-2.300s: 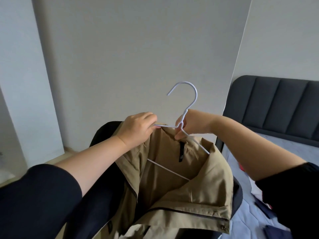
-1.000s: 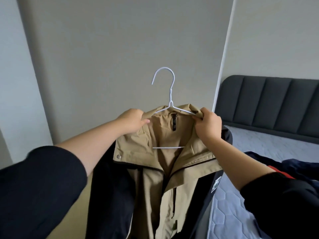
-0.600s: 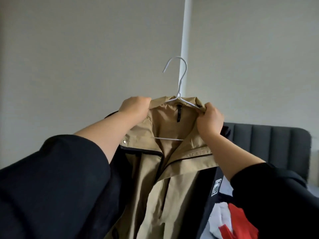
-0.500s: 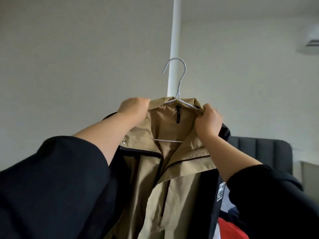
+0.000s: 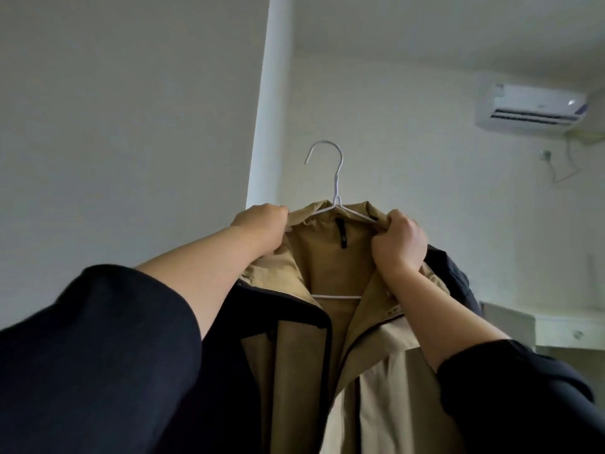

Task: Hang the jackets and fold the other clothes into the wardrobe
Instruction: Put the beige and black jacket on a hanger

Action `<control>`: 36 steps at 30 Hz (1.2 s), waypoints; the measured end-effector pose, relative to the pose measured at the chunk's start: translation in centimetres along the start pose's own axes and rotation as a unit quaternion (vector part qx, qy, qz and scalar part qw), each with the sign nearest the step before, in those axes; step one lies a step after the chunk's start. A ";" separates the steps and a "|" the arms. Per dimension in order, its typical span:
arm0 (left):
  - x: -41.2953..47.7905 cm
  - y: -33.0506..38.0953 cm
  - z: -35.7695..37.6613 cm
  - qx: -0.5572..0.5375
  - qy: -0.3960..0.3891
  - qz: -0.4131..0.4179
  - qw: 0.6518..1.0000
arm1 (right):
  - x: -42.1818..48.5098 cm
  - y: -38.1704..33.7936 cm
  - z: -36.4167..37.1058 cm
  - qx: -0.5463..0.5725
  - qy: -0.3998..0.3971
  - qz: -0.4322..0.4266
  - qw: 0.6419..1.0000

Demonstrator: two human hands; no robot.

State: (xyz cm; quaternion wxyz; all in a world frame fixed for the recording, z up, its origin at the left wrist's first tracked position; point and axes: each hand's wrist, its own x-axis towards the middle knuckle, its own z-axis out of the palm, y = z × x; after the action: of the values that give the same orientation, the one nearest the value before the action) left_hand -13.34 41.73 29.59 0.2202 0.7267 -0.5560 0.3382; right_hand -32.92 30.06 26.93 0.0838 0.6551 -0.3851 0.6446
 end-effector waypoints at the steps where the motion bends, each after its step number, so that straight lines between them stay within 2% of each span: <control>1: -0.6 0.7 2.3 -0.006 -0.031 -0.003 0.999 | -1.3 1.7 1.0 -0.016 -0.033 0.015 0.999; 4: -3.7 2.5 10.8 0.001 -0.128 -0.034 0.991 | -6.6 7.2 4.5 -0.061 -0.188 0.074 0.977; 6: -6.6 3.4 16.8 0.014 -0.160 -0.052 0.986 | -10.7 10.8 6.4 -0.081 -0.275 0.100 0.953; 8: -9.6 4.0 21.9 0.038 -0.188 -0.057 0.980 | -14.6 13.9 8.2 -0.108 -0.319 0.095 0.937; 10: -12.2 4.3 26.4 0.095 -0.218 -0.020 0.971 | -18.2 16.3 10.0 -0.161 -0.350 0.063 0.921; 13: -15.4 4.7 31.9 0.120 -0.276 -0.005 0.954 | -23.0 19.3 12.4 -0.266 -0.395 0.022 0.879; 16: -17.6 5.1 36.2 0.046 -0.295 -0.067 0.952 | -26.8 21.7 14.6 -0.298 -0.414 0.036 0.859; 19: -20.0 4.9 40.0 -0.075 -0.262 -0.140 0.952 | -29.8 23.3 16.6 -0.233 -0.407 0.130 0.874; 22: -24.6 5.1 43.6 -0.269 -0.269 -0.191 0.905 | -33.8 23.6 17.9 -0.132 -0.393 0.185 0.891; 24: -28.6 5.6 45.4 -0.335 -0.262 -0.197 0.883 | -37.6 23.3 18.4 -0.093 -0.403 0.176 0.893; 26: -32.9 6.3 46.9 -0.371 -0.250 -0.237 0.863 | -42.2 22.8 18.8 -0.087 -0.427 0.177 0.883; 28: -37.0 6.9 48.1 -0.397 -0.275 -0.304 0.821 | -46.5 22.3 19.1 -0.108 -0.478 0.248 0.835; 30: -40.5 7.5 49.1 -0.408 -0.322 -0.327 0.789 | -50.0 22.1 19.4 -0.122 -0.551 0.346 0.749; 32: -42.8 7.7 50.0 -0.364 -0.394 -0.277 0.797 | -52.4 22.3 19.4 -0.141 -0.598 0.391 0.685; 36: -44.0 7.5 51.4 -0.274 -0.460 -0.166 0.828 | -54.6 22.5 19.0 -0.178 -0.634 0.358 0.662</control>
State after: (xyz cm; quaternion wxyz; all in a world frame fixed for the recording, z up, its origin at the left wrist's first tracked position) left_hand -14.54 32.84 -37.83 0.1816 0.7896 -0.5334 -0.2430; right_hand -24.91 24.64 -34.40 -0.3028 0.6897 -0.6572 -0.0275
